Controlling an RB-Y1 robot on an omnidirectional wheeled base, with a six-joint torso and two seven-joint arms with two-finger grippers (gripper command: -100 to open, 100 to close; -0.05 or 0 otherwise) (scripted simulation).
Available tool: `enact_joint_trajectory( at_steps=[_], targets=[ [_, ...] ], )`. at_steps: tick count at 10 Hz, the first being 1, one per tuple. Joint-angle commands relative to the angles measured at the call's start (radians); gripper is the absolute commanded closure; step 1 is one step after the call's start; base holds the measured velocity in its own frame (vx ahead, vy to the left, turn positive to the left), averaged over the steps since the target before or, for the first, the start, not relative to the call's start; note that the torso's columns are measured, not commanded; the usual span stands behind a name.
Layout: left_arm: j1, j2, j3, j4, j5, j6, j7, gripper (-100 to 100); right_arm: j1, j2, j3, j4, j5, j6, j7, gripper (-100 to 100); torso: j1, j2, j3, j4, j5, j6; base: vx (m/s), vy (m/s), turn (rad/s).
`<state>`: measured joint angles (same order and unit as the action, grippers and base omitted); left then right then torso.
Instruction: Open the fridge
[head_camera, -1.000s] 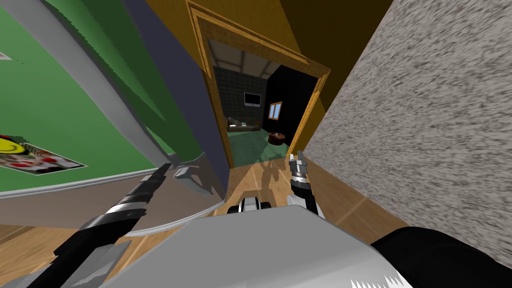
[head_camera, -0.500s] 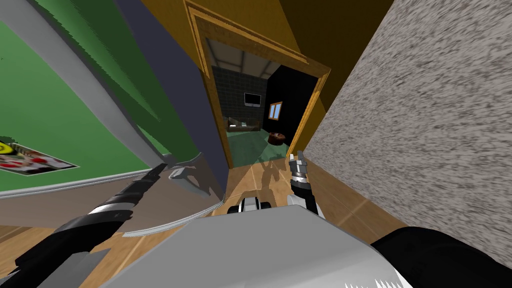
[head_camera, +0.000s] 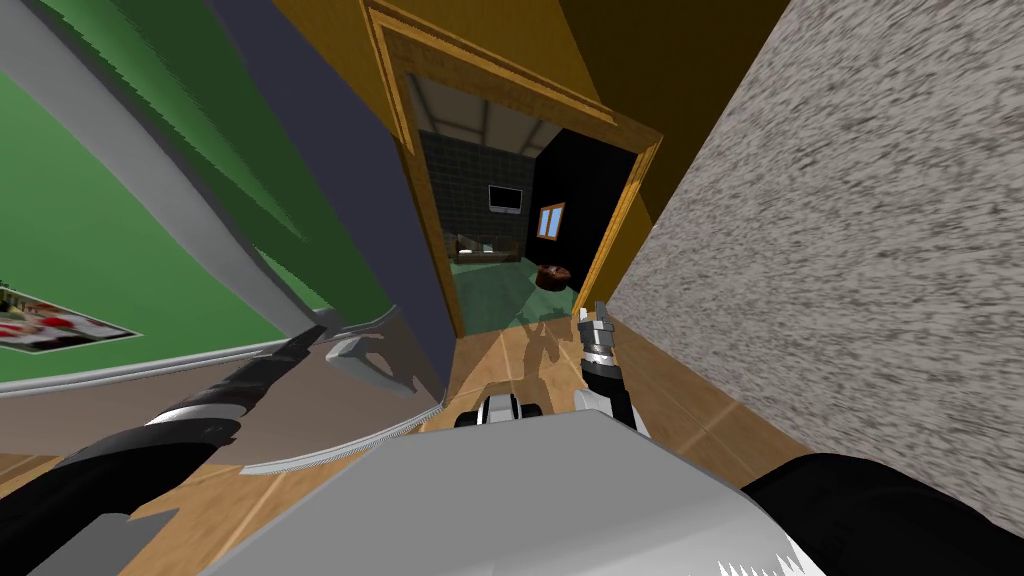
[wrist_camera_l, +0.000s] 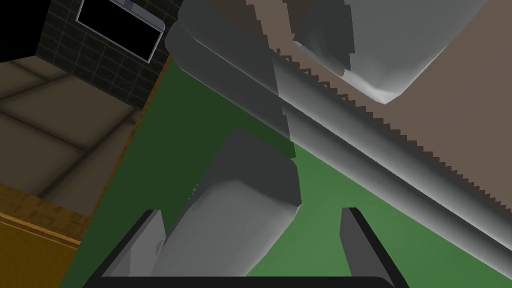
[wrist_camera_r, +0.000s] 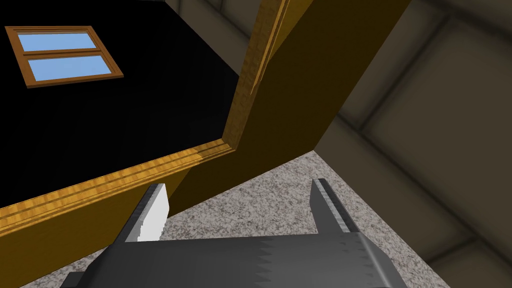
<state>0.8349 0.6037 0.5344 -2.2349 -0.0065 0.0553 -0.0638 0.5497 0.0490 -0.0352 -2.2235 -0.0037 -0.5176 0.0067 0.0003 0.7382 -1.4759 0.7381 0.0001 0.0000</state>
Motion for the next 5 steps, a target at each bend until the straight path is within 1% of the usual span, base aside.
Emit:
enact_joint_trajectory(
  at_steps=[1,4,5],
  targets=[
    [0.023,0.039,0.021,-0.025,-0.003,0.058,0.007,-100,0.000,0.000,0.000,0.000,0.000,0.000,0.000,0,0.000,0.000,0.000,0.000,0.000,0.000,0.018,-0.036,0.008],
    [0.046,0.072,0.042,-0.050,-0.006,0.109,0.014,-100,0.000,0.000,0.000,0.000,0.000,0.000,0.000,0,0.000,0.000,0.000,0.000,0.000,0.000,0.010,-0.032,0.008],
    [0.041,0.064,0.037,-0.044,-0.005,0.095,0.012,-100,0.000,0.000,0.000,0.000,0.000,0.000,0.000,0,0.000,0.000,0.000,0.000,0.000,0.000,0.006,-0.017,0.004]
  ],
)
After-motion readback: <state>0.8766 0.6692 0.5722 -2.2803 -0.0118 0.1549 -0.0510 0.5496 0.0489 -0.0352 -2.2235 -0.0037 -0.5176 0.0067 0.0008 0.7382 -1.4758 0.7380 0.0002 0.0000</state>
